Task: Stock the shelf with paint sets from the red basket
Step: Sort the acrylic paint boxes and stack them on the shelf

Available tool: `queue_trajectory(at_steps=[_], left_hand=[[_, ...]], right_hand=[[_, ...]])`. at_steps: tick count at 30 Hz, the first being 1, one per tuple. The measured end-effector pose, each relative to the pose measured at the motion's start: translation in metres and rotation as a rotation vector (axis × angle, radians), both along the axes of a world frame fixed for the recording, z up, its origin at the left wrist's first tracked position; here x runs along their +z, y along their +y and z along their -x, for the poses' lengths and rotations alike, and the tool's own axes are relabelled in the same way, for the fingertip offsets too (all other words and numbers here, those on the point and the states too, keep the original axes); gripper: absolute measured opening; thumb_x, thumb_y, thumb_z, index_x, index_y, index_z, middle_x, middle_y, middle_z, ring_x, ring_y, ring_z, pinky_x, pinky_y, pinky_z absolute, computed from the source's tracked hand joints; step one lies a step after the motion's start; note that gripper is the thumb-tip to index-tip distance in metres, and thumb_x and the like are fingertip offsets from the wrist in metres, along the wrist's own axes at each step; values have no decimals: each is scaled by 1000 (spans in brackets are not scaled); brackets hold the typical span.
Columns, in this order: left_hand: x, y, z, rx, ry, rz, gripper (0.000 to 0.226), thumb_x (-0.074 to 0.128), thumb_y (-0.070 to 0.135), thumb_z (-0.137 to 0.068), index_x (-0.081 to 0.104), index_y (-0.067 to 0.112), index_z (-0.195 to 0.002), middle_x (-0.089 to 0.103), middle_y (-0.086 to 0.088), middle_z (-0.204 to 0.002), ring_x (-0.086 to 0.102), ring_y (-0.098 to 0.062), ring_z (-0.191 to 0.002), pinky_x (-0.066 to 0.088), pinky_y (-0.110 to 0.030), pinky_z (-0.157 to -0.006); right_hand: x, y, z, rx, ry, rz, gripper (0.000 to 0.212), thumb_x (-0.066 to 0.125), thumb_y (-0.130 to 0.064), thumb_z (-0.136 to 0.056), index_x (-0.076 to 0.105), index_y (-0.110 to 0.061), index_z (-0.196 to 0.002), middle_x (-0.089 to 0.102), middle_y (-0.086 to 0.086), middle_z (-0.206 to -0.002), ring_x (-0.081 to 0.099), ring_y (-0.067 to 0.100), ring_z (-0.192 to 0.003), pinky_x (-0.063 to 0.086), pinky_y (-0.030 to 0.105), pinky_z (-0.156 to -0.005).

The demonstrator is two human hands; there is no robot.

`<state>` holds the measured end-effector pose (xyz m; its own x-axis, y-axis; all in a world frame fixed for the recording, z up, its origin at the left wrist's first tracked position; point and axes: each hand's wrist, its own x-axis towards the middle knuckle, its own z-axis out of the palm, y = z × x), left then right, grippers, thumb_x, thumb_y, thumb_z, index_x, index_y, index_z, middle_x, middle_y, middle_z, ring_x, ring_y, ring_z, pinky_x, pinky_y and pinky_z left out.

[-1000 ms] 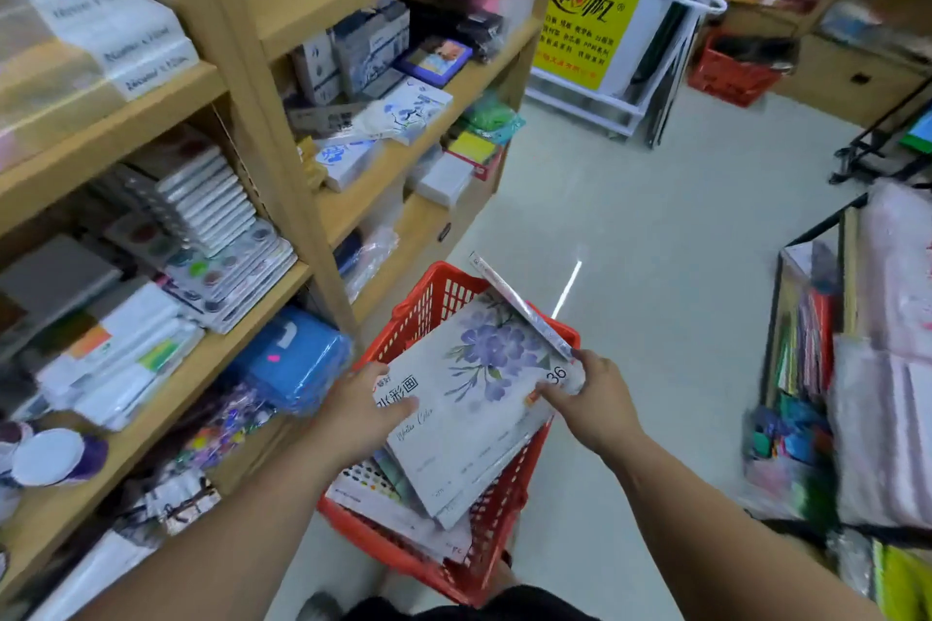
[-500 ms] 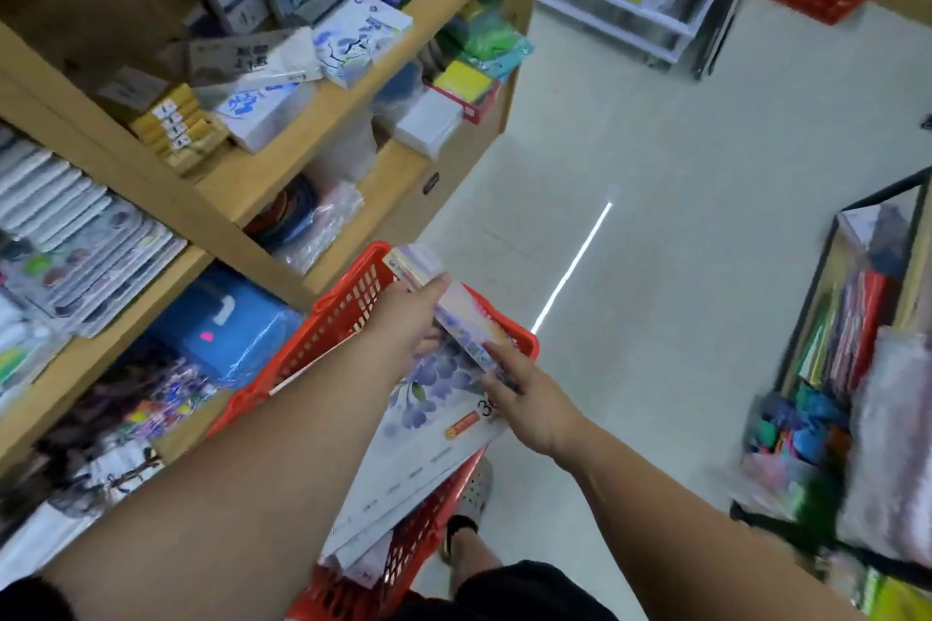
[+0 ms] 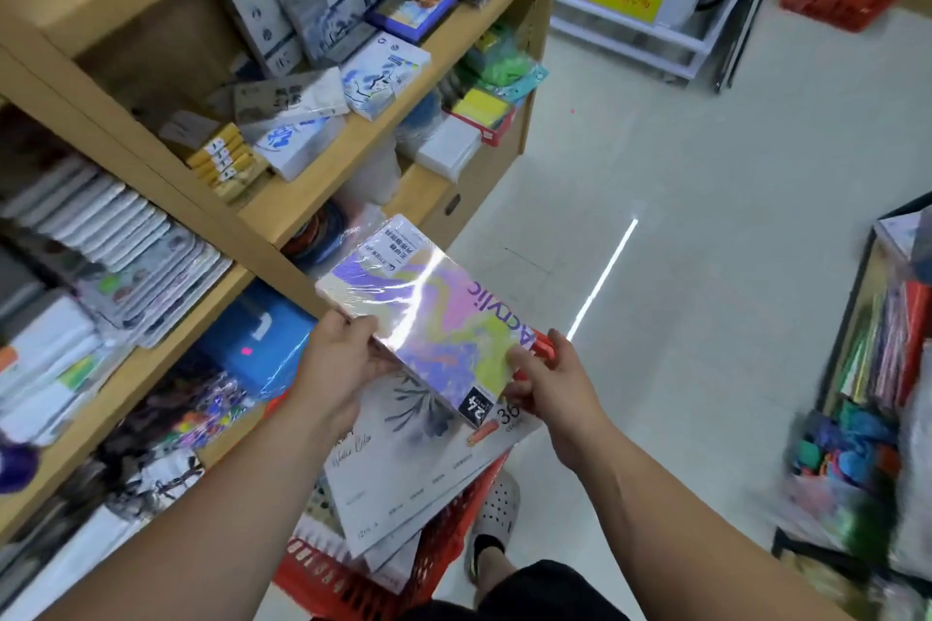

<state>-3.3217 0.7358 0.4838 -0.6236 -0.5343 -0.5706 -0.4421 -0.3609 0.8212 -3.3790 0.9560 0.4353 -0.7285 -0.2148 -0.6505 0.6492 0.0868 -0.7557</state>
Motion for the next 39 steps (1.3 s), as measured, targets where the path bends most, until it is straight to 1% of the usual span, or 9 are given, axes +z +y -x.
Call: queue_trajectory(at_steps=[3,10,15,20,23,28,32,34,39], left_hand=[[26,-26,-32,39,91,-17,21,48,2,-103,64,15,-105,78,-2,-85,70,-23,-70,60,-39,-62],[97,-101,-96,73,254,-19,27,46,2,-104,67,18,-108,78,0,-88,70,-16,-69,60,-29,-60],[155,-164,-131,-181,346,85,19,59,16,-99,78,18,-102,78,-13,-100,69,-29,-85,48,-42,-79],[213,-206,-160,-309,416,243,20,53,15,-106,69,14,-118,80,-1,-100,76,-12,-80,55,-23,-65],[239,-232,-183,-346,379,473,36,69,21,-98,58,28,-132,73,13,-117,70,6,-98,52,-11,-76],[270,-270,-230,-160,376,826,74,79,65,-66,52,52,-134,54,26,-135,56,6,-112,47,-19,-94],[299,-297,-247,-124,392,1094,112,73,76,-48,42,41,-149,26,19,-158,27,15,-136,21,3,-102],[312,-314,-246,-111,312,1149,119,75,76,-42,44,37,-149,18,11,-163,19,10,-139,16,-5,-109],[325,-366,-223,-98,188,1093,108,72,82,-44,57,34,-140,55,-1,-133,54,-18,-124,42,-28,-102]], right_hand=[[24,-26,-3,30,-7,73,35,64,-19,-101,53,-24,-134,64,3,-85,58,13,-56,56,33,-65],[100,-105,-34,226,174,136,11,76,-16,-89,69,-17,-80,61,5,-73,55,19,-66,48,25,-58],[179,-175,-79,444,299,233,21,64,-11,-98,69,-9,-118,78,6,-99,72,20,-81,56,31,-69],[252,-237,-119,287,453,371,30,61,0,-96,67,-6,-124,79,12,-104,76,24,-83,62,34,-70],[286,-268,-133,105,520,419,25,62,-5,-97,70,-9,-121,79,14,-110,74,29,-90,58,44,-83],[351,-328,-142,-41,552,474,6,58,-12,-96,63,-14,-93,71,5,-77,65,15,-57,46,27,-55],[388,-390,-146,3,460,558,23,45,-7,-98,66,-10,-89,73,3,-68,70,18,-60,60,34,-60],[397,-417,-145,8,367,589,21,46,-5,-100,65,-5,-92,73,7,-69,72,21,-62,63,38,-62],[393,-455,-131,75,259,601,13,54,-8,-104,64,0,-102,74,19,-85,73,32,-84,57,51,-98]])
